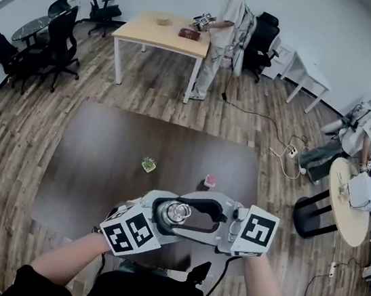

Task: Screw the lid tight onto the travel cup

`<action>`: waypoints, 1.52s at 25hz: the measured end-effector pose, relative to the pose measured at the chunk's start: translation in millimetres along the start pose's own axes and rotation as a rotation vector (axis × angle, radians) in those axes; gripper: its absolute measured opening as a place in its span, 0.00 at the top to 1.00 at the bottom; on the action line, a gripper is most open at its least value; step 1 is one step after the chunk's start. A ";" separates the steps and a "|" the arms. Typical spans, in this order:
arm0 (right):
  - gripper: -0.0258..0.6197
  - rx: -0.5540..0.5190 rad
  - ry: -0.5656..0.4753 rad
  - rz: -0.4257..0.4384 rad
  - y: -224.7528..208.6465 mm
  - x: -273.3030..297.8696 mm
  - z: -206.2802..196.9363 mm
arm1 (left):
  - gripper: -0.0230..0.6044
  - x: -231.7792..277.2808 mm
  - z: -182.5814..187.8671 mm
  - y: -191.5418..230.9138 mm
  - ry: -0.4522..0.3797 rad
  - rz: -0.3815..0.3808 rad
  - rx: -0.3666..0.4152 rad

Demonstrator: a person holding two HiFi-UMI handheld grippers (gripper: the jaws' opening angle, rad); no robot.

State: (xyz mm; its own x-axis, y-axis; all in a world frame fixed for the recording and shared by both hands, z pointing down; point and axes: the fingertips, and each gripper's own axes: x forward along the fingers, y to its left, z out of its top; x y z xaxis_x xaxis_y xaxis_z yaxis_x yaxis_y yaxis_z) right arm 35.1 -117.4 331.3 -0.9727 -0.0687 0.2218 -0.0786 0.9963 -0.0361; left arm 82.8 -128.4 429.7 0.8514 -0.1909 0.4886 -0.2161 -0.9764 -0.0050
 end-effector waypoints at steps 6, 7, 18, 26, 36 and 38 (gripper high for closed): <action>0.59 0.164 -0.093 -0.608 -29.9 6.6 -8.5 | 0.33 4.4 -12.0 35.0 0.028 0.171 -0.052; 0.59 0.183 -0.097 -0.676 -31.0 6.1 -10.5 | 0.33 5.9 -13.3 35.4 0.029 0.174 -0.053; 0.56 0.026 -0.057 -0.123 2.6 -11.6 5.0 | 0.33 -3.7 5.2 6.4 -0.013 -0.041 0.027; 0.58 -0.071 0.037 0.058 10.5 -1.0 4.1 | 0.33 -2.8 4.4 -12.3 0.006 -0.084 0.061; 0.59 0.132 -0.052 -0.731 -32.5 14.6 -3.1 | 0.33 -1.3 -9.7 37.7 -0.003 0.170 -0.059; 0.58 0.106 -0.050 -0.711 -30.9 15.1 -4.9 | 0.33 -0.8 -6.8 35.6 -0.014 0.144 -0.059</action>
State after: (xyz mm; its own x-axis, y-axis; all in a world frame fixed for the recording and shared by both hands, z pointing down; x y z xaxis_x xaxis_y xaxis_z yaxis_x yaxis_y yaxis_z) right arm 23.9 -149.0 340.6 -0.6868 -0.7036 0.1823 -0.7148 0.6993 0.0059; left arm 71.1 -162.2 435.1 0.8161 -0.3308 0.4739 -0.3640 -0.9311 -0.0231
